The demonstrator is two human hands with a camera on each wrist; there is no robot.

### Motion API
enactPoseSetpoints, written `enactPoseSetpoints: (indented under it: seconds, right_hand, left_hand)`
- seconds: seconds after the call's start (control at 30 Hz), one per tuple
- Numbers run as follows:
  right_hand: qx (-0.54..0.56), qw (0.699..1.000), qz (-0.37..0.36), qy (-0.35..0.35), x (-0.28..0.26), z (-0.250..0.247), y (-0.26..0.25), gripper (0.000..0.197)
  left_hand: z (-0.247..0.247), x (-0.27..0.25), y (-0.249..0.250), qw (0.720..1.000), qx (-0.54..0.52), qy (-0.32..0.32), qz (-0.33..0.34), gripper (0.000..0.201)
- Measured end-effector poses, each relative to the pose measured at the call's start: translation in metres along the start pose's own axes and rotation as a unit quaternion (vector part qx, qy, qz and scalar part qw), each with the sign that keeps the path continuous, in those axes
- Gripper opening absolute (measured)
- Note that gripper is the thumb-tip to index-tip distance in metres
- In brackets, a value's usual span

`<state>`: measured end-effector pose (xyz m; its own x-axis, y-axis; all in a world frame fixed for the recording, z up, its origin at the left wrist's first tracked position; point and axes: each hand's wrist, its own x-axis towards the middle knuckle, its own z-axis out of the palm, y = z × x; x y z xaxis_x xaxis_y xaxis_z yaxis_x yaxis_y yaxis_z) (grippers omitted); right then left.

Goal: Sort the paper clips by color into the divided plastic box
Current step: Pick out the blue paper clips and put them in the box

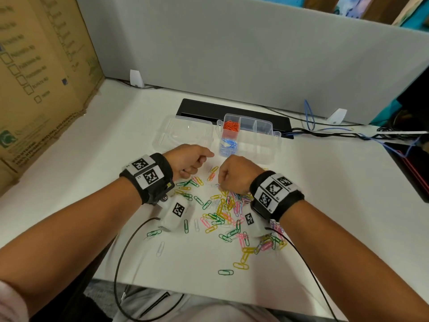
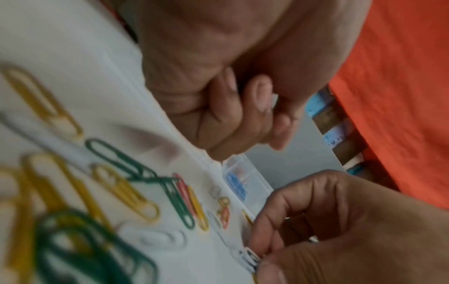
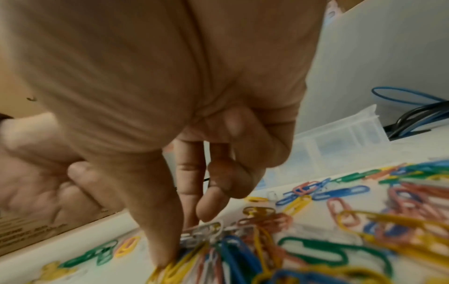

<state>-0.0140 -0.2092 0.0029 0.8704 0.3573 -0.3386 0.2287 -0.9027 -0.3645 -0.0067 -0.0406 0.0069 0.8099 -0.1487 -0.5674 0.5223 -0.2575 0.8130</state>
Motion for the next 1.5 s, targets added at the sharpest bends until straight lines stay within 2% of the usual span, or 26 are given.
enactPoseSetpoints:
  seconds: [0.1, 0.17, 0.3, 0.5, 0.57, 0.67, 0.77, 0.87, 0.93, 1.03, 1.1, 1.2, 1.27, 1.33, 1.4, 1.47, 1.5]
  right_hand:
    - [-0.016, 1.000, 0.000, -0.012, 0.002, -0.002, 0.000, 0.004]
    - [-0.012, 1.000, -0.004, -0.004, 0.002, -0.005, 0.001, 0.007]
    - [0.124, 0.992, 0.009, 0.027, -0.001, -0.015, 0.009, 0.010]
    - [0.330, 0.941, 0.042, 0.062, -0.015, -0.030, 0.022, 0.004]
    - [0.370, 0.926, 0.055, 0.060, -0.016, -0.030, 0.026, 0.006]
    - [0.409, 0.908, 0.061, 0.060, -0.018, -0.029, 0.028, 0.007]
    - [0.433, 0.896, 0.064, 0.069, -0.019, -0.028, 0.028, 0.009]
    - [0.412, 0.905, 0.072, 0.080, -0.017, -0.026, 0.028, 0.012]
    - [0.372, 0.920, 0.076, 0.094, -0.012, -0.025, 0.027, 0.009]
    - [0.204, 0.967, 0.049, 0.144, -0.006, -0.019, 0.027, 0.009]
    - [0.121, 0.987, 0.018, 0.105, -0.007, -0.015, 0.022, 0.017]
    - [0.036, 0.999, 0.008, 0.003, -0.014, -0.009, 0.014, 0.010]
    - [-0.001, 1.000, 0.012, 0.006, -0.016, -0.008, 0.014, 0.011]
    - [0.022, 1.000, 0.018, 0.013, -0.019, -0.011, 0.019, 0.013]
    - [0.056, 0.998, 0.024, 0.023, -0.023, -0.015, 0.026, 0.007]
    - [0.073, 0.996, 0.031, 0.036, -0.029, -0.018, 0.032, 0.001]
    - [0.080, 0.996, 0.036, 0.036, -0.030, -0.018, 0.034, 0.006]
  left_hand:
    - [-0.005, -0.008, -0.001, 0.990, 0.141, 0.000, 0.021, 0.026]
    - [-0.006, -0.012, 0.000, 0.985, 0.170, -0.005, 0.033, 0.020]
    - [-0.004, -0.013, 0.000, 0.993, 0.109, 0.009, 0.045, 0.015]
    - [0.016, -0.007, -0.004, 0.997, 0.006, -0.039, 0.065, 0.007]
    - [0.023, -0.007, -0.003, 0.996, -0.030, -0.041, 0.079, 0.006]
    - [0.030, -0.003, -0.003, 0.994, -0.050, -0.008, 0.098, 0.013]
    - [0.034, -0.001, -0.003, 0.992, -0.076, 0.019, 0.095, 0.003]
    - [0.029, 0.001, -0.004, 0.988, -0.134, 0.028, 0.069, 0.009]
    - [0.024, 0.001, -0.006, 0.981, -0.187, 0.011, 0.046, 0.014]
    - [0.019, -0.002, -0.007, 0.965, -0.260, -0.032, 0.013, 0.017]
    - [0.019, -0.003, -0.008, 0.955, -0.289, -0.063, 0.001, 0.016]
    - [0.022, -0.003, -0.009, 0.945, -0.311, -0.099, -0.011, 0.014]
    - [0.025, -0.002, -0.009, 0.943, -0.312, -0.113, -0.018, 0.013]
    - [0.029, -0.002, -0.008, 0.951, -0.289, -0.110, -0.020, 0.017]
    - [0.034, -0.001, -0.006, 0.969, -0.225, -0.096, -0.015, 0.021]
    - [0.038, 0.002, -0.003, 0.993, -0.099, -0.064, 0.003, 0.027]
    - [0.040, 0.004, -0.002, 0.999, -0.010, -0.043, 0.014, 0.030]
